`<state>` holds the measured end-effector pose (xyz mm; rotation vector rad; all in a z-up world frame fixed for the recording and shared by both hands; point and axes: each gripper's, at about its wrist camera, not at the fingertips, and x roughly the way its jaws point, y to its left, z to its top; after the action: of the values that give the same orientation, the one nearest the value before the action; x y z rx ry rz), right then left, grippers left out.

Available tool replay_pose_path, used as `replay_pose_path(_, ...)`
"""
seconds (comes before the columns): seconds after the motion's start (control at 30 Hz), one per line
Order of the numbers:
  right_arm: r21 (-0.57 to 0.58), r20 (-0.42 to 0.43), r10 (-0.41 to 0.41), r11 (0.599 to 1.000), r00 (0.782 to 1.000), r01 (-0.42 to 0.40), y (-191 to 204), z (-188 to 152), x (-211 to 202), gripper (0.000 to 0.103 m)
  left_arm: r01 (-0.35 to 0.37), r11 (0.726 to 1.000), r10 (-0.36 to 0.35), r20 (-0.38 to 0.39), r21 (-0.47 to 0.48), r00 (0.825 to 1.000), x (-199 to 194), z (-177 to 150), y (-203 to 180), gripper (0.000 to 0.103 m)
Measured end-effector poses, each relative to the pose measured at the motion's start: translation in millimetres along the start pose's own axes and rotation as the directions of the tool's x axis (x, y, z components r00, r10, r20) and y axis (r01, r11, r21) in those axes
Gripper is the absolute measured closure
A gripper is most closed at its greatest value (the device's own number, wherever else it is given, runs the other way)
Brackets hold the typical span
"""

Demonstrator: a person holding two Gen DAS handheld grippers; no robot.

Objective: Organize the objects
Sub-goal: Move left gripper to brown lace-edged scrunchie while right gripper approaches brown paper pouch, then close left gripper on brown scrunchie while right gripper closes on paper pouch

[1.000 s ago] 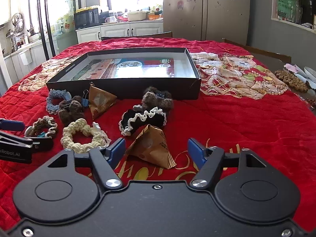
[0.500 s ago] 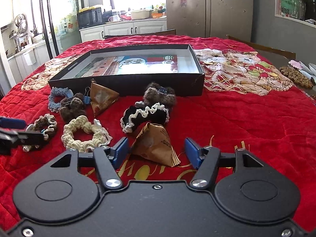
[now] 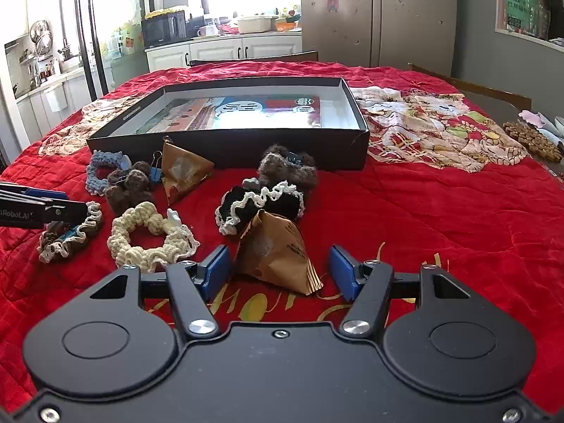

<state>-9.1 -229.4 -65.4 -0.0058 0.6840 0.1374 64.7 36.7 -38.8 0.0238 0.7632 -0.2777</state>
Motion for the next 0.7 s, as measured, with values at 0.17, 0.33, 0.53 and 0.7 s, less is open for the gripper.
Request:
replay_pose_path(0.17,0.011,0.001,0.001,1.000,1.000,-0.001,-2,1,1,0.045,0.034,0.998,-0.033,-0.017,0.058,0.999,-4,-5,-8,0.046)
replay_pose_path(0.33,0.002,0.009,-0.005,1.000,1.000,0.005,-1,1,2,0.054,0.024,0.996,-0.024,-0.007,0.086,1.000,1,-5,-11,0.065)
replay_pose_path(0.53,-0.003,0.015,0.000,1.000,1.000,0.000,-1,0,0,0.058,0.032,0.995,-0.031,-0.007,0.100,0.999,2,-3,-15,0.088)
replay_pose_path(0.7,0.007,0.025,0.012,1.000,1.000,-0.013,-3,0,-3,0.060,0.041,0.997,-0.042,0.005,0.072,0.999,-2,-2,-10,0.089)
